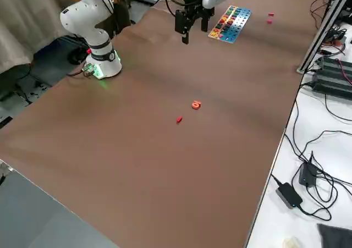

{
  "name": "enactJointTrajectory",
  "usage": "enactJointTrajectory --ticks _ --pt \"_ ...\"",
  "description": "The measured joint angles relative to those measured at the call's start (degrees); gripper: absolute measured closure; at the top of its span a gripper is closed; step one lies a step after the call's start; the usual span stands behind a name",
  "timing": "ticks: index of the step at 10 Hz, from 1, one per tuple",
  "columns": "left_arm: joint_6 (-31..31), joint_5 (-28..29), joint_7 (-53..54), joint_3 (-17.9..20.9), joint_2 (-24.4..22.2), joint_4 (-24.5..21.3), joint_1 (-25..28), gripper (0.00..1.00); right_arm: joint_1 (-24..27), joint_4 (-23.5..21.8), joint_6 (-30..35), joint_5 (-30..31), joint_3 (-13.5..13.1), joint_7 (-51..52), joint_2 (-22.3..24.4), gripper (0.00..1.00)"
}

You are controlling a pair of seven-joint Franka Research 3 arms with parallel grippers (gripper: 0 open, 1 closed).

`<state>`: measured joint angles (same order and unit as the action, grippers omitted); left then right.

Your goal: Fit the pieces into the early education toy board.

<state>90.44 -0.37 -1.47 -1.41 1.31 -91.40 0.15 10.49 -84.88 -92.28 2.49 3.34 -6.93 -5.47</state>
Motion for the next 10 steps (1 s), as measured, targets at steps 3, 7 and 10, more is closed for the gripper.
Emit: enactJointTrajectory --ticks 3,7,10 --pt "14.57 0.04 -0.01 0.24 -3.07 -18.31 2.28 0.58 0.82 -0.33 0.27 -2.64 -0.16 -0.04 -0.07 0.01" --pt "34.22 0.04 0.02 0.14 -3.49 -38.88 3.41 0.99 0.82 -1.85 0.54 -3.01 -0.05 0.04 -4.55 0.01" --pt "45.35 0.04 0.02 -0.95 2.72 -45.22 3.05 0.99 0.87 -2.58 -0.11 -3.91 -0.03 0.02 -10.42 0.01"
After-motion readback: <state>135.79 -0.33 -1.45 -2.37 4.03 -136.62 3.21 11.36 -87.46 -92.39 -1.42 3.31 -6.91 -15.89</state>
